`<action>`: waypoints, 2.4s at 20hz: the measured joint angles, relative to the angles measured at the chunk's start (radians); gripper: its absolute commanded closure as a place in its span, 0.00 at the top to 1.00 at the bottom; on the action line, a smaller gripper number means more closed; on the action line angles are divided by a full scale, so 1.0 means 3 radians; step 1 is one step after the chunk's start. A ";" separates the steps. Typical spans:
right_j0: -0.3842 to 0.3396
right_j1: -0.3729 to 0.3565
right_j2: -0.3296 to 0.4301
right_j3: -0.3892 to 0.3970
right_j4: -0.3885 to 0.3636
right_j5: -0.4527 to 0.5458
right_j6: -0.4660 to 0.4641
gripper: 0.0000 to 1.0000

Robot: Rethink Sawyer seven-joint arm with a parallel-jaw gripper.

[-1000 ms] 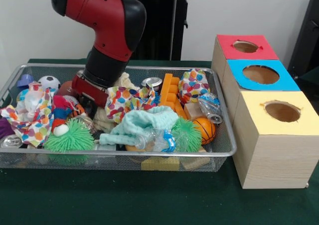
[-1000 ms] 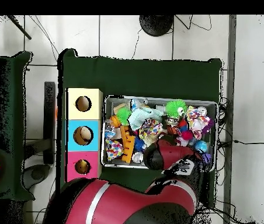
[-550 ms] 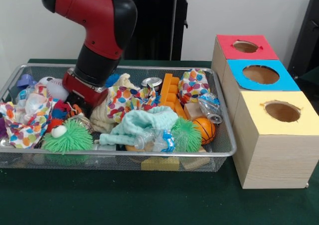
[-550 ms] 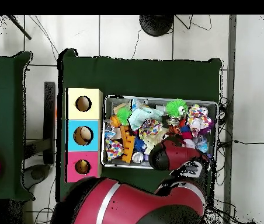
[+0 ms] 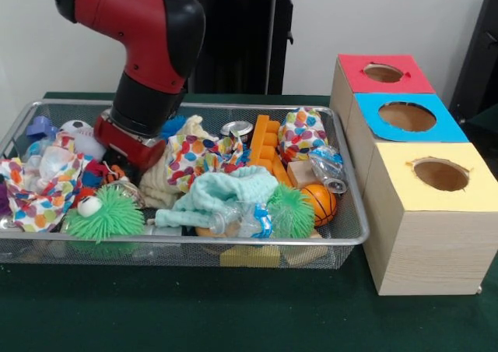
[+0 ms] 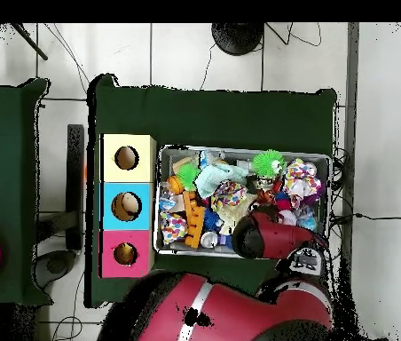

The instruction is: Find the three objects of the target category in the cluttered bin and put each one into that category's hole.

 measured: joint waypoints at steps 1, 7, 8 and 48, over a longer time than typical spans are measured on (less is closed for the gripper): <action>-0.0027 -0.0013 0.0025 0.0009 -0.0003 0.0000 0.0000 1.00; -0.0366 -0.0167 0.0351 0.0132 -0.0076 -0.0004 0.0001 1.00; -0.0357 -0.0166 0.0345 0.0140 -0.0076 -0.0027 0.0001 1.00; 0.0033 -0.0155 0.0016 0.0503 -0.0038 -0.1216 0.0000 0.00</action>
